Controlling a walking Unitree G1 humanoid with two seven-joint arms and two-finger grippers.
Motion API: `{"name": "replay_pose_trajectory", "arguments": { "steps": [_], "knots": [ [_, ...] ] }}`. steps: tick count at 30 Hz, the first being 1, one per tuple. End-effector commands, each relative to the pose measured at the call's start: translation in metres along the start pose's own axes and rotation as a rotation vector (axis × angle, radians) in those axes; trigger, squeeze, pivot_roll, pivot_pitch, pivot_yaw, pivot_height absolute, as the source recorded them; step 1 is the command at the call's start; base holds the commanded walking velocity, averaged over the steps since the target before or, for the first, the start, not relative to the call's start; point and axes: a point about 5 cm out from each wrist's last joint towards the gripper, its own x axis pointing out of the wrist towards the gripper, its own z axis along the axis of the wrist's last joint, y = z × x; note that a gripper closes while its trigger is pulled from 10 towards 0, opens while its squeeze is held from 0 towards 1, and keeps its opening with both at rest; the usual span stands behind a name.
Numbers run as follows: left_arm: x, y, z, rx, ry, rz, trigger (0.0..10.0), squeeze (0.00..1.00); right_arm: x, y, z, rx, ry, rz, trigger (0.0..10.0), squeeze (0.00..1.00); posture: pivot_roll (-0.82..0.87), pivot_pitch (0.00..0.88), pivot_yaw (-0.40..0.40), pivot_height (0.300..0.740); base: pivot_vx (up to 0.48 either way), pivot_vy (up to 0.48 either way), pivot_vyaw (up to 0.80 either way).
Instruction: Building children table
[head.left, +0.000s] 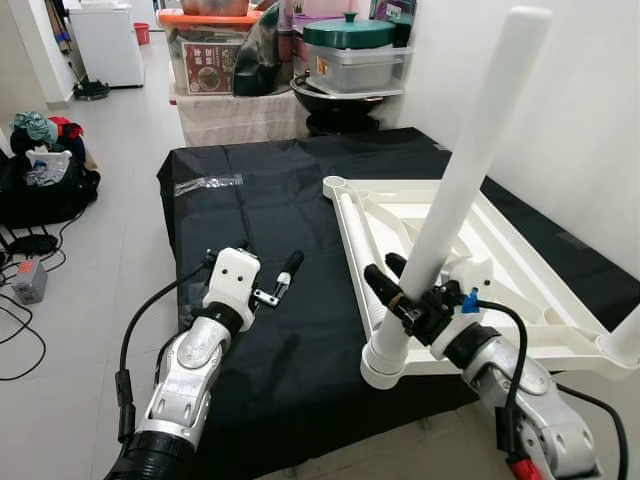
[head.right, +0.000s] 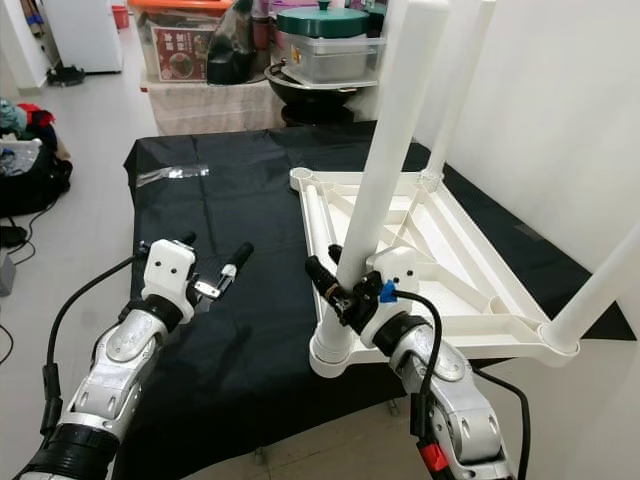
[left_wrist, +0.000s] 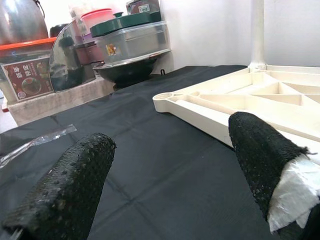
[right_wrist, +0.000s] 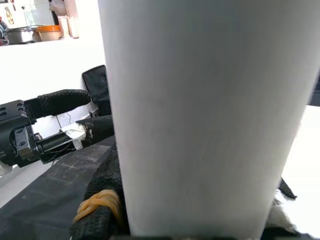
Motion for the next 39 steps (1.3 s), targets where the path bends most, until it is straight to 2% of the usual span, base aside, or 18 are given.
{"name": "replay_pose_trajectory", "arguments": {
  "steps": [1, 10, 12, 16, 19, 20, 21, 22, 23, 24, 27, 29, 31, 33, 35, 37, 38, 39],
  "knots": [
    [-0.003, 0.002, -0.001, -0.004, 0.007, 0.008, 10.0, 0.0, -0.002, 0.009, -0.029, 0.086, 0.13, 0.024, 0.0, 0.0, 0.02, 0.0, -0.061, 0.74, 0.0, 0.0, 0.0],
    [-0.002, 0.005, -0.002, 0.001, 0.007, 0.008, 10.0, 0.0, 0.0, 0.01, -0.028, 0.055, 0.137, -0.013, 0.0, 0.0, 0.0, 0.0, -0.063, 0.74, 0.0, 0.0, 0.0],
    [-0.001, 0.004, -0.002, 0.0, 0.007, 0.01, 10.0, 0.0, -0.001, 0.008, -0.029, 0.02, 0.176, -0.081, 0.0, 0.0, 0.0, 0.0, -0.061, 0.74, 0.0, 0.0, 0.0],
    [-0.002, 0.004, -0.002, 0.001, 0.007, 0.009, 10.0, 0.0, -0.002, 0.006, -0.032, 0.013, 0.211, -0.145, 0.0, 0.0, 0.0, 0.0, -0.061, 0.74, 0.0, 0.0, 0.0],
    [-0.003, 0.01, -0.002, 0.011, 0.013, 0.032, 10.0, 0.0, -0.013, -0.012, -0.055, 0.003, 0.39, -0.484, 0.0, 0.0, 0.01, 0.0, -0.069, 0.74, 0.0, 0.0, 0.0],
    [-0.003, 0.01, -0.002, 0.011, 0.013, 0.032, 10.0, 0.0, -0.013, -0.012, -0.055, 0.003, 0.39, -0.484, 0.0, 0.0, 0.01, 0.0, -0.069, 0.74, 0.0, 0.0, 0.0],
    [-0.003, 0.014, -0.001, 0.013, 0.01, 0.041, 10.0, 0.0, -0.026, -0.026, -0.058, 0.07, 0.392, -0.735, 0.0, 0.0, 0.01, 0.0, -0.072, 0.74, 0.0, 0.0, 0.0],
    [-0.003, 0.015, -0.001, 0.014, 0.009, 0.043, 10.0, 0.0, -0.03, -0.029, -0.059, 0.091, 0.394, -0.802, 0.0, 0.0, 0.01, 0.0, -0.072, 0.74, 0.0, 0.0, 0.0],
    [-0.003, 0.015, -0.001, 0.014, 0.009, 0.043, 10.0, 0.0, -0.03, -0.029, -0.059, 0.091, 0.394, -0.802, 0.0, 0.0, 0.01, 0.0, -0.072, 0.74, 0.0, 0.0, 0.0],
    [-0.004, 0.017, -0.002, 0.017, 0.012, 0.048, 10.0, 0.0, -0.036, -0.033, -0.059, 0.138, 0.373, -0.881, 0.0, 0.0, 0.01, 0.0, -0.073, 0.74, 0.0, 0.0, 0.0],
    [-0.004, 0.019, -0.003, 0.018, 0.017, 0.054, 10.0, 0.0, -0.041, -0.036, -0.06, 0.192, 0.339, -0.947, 0.0, 0.0, 0.0, 0.0, -0.068, 0.74, 0.0, 0.0, 0.0],
    [-0.004, 0.018, -0.006, 0.017, 0.024, 0.063, 10.0, 0.0, -0.058, -0.045, -0.061, 0.221, 0.299, -1.106, 0.0, 0.0, -0.01, 0.0, -0.065, 0.74, 0.0, 0.0, 0.0],
    [-0.002, 0.015, -0.005, 0.016, 0.019, 0.057, 10.0, 0.0, -0.07, -0.055, -0.057, 0.149, 0.285, -1.198, 0.0, 0.0, 0.0, 0.0, -0.062, 0.74, 0.0, 0.0, 0.0],
    [-0.001, 0.015, -0.004, 0.016, 0.017, 0.055, 10.0, 0.0, -0.072, -0.057, -0.055, 0.13, 0.284, -1.214, 0.0, 0.0, 0.0, 0.0, -0.062, 0.74, 0.0, 0.0, 0.0],
    [-0.001, 0.014, -0.004, 0.02, 0.015, 0.052, 10.0, 0.0, -0.08, -0.065, -0.049, 0.05, 0.272, -1.264, 0.0, 0.0, 0.0, 0.0, -0.061, 0.74, 0.0, 0.0, 0.0],
    [-0.001, 0.014, -0.004, 0.02, 0.015, 0.052, 10.0, 0.0, -0.08, -0.065, -0.049, 0.05, 0.272, -1.264, 0.0, 0.0, 0.0, 0.0, -0.061, 0.74, 0.0, 0.0, 0.0],
    [-0.001, 0.016, -0.004, 0.025, 0.017, 0.054, 10.0, 0.0, -0.083, -0.07, -0.045, -0.001, 0.264, -1.288, 0.0, 0.0, 0.0, 0.0, -0.061, 0.74, 0.0, 0.0, 0.0],
    [-0.001, 0.016, -0.004, 0.025, 0.017, 0.054, 10.0, 0.0, -0.083, -0.07, -0.045, -0.001, 0.264, -1.288, 0.0, 0.0, 0.0, 0.0, -0.061, 0.74, 0.0, 0.0, 0.0]
  ]
}}
